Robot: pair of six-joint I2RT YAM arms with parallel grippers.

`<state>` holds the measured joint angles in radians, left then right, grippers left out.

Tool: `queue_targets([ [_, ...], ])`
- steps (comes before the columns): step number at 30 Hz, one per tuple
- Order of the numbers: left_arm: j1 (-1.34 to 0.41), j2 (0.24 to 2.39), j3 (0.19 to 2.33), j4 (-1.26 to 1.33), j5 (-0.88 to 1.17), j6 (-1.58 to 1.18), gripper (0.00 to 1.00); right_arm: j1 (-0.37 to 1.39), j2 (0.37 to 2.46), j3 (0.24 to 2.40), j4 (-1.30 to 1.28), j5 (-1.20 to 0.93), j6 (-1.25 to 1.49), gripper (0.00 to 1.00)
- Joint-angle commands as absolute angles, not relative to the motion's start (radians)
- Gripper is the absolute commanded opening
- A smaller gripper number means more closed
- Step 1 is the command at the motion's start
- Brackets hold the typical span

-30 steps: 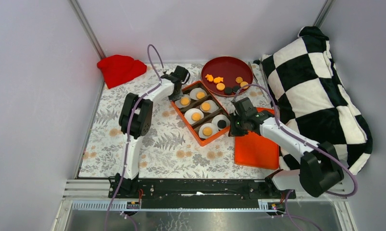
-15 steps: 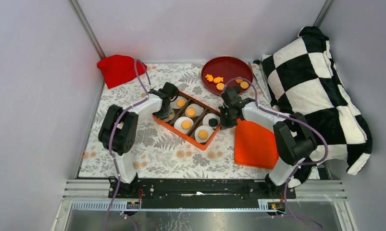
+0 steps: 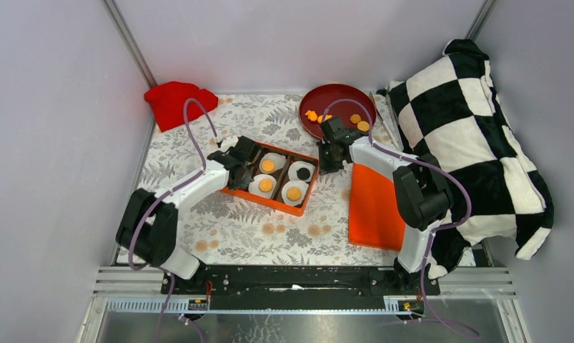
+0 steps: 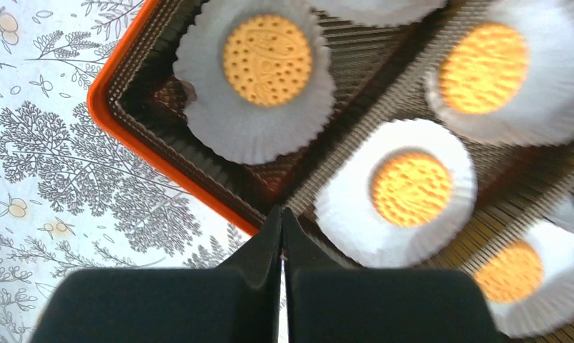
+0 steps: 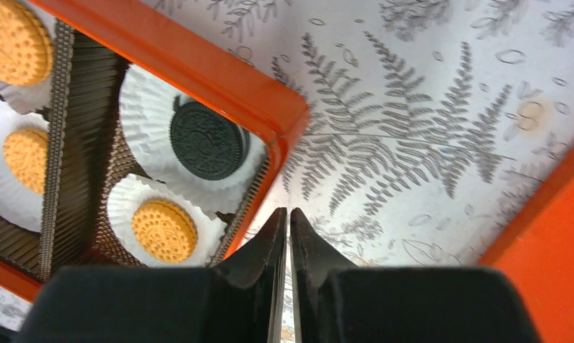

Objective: Pack the cookies

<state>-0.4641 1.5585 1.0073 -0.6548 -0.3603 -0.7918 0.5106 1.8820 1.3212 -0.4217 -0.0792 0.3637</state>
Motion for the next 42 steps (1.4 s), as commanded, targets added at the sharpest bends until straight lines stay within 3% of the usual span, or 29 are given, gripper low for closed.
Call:
queue_targets([
  [1,-0.552,1.42,1.05,-0.657,-0.48,-0.827,0.0,0.515,1.742,1.313,-0.477,0.064,0.361,0.18],
  [6,-0.643,1.288,1.129,-0.657,-0.534,-0.82,0.01,0.515,1.612,1.202,-0.542,0.182,0.384,0.36],
  [10,-0.671,1.253,1.126,-0.583,-0.481,-0.745,0.04,0.513,1.548,1.084,-0.563,0.234,0.428,0.44],
  [24,-0.685,1.182,1.017,-0.449,-0.377,-0.667,0.21,0.513,1.626,0.905,-0.491,0.212,0.495,0.43],
  [27,-0.685,1.177,1.0,-0.44,-0.379,-0.658,0.23,0.512,1.664,0.884,-0.469,0.181,0.509,0.38],
  [32,-0.686,1.199,1.005,-0.424,-0.369,-0.64,0.23,0.513,1.641,0.85,-0.465,0.187,0.525,0.13],
  [35,-0.683,1.219,1.019,-0.4,-0.355,-0.616,0.3,0.515,1.583,0.859,-0.509,0.209,0.499,0.0],
  [42,-0.666,1.339,1.13,-0.377,-0.254,-0.531,0.36,0.52,1.366,0.95,-0.654,0.187,0.363,0.0],
])
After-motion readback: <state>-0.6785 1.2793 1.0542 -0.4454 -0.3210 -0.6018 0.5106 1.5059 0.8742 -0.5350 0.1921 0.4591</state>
